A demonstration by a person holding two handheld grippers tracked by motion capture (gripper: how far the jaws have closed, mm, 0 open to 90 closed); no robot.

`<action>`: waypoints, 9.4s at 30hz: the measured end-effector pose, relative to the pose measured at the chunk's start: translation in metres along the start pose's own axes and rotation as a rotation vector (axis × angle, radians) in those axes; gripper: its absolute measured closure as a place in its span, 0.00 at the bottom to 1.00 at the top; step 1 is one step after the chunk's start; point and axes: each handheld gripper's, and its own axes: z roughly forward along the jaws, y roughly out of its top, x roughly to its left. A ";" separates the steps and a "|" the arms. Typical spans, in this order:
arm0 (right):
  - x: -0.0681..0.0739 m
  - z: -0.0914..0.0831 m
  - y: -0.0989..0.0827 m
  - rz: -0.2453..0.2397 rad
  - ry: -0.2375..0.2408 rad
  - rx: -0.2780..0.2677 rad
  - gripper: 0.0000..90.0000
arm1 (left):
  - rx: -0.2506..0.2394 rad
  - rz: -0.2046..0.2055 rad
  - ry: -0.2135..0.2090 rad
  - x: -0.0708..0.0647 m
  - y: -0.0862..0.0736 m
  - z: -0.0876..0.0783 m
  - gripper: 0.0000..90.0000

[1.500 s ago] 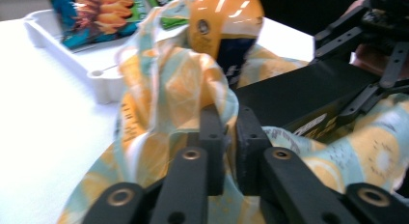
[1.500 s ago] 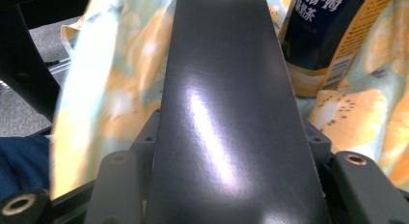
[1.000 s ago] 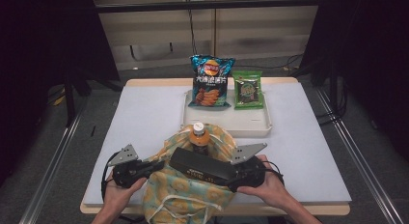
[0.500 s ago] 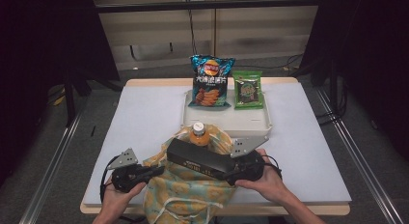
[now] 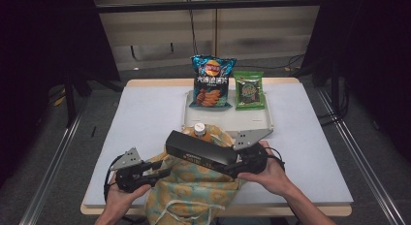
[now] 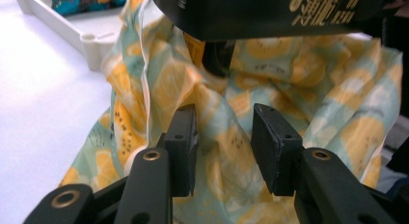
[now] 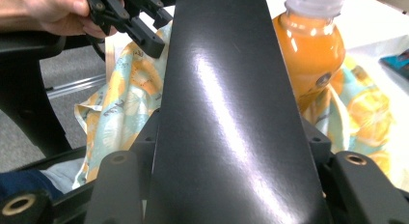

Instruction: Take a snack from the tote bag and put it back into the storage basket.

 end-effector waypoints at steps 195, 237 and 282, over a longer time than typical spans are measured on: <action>-0.164 0.023 -0.053 0.252 -0.203 0.018 1.00 | -0.088 -0.034 0.186 0.015 0.000 -0.023 0.14; -0.210 0.040 -0.042 0.374 -0.364 0.072 1.00 | -0.082 -0.041 0.155 0.021 0.001 -0.018 0.15; -0.056 0.010 -0.023 0.233 -0.186 -0.167 0.49 | -0.097 -0.060 0.182 0.016 0.002 -0.021 0.17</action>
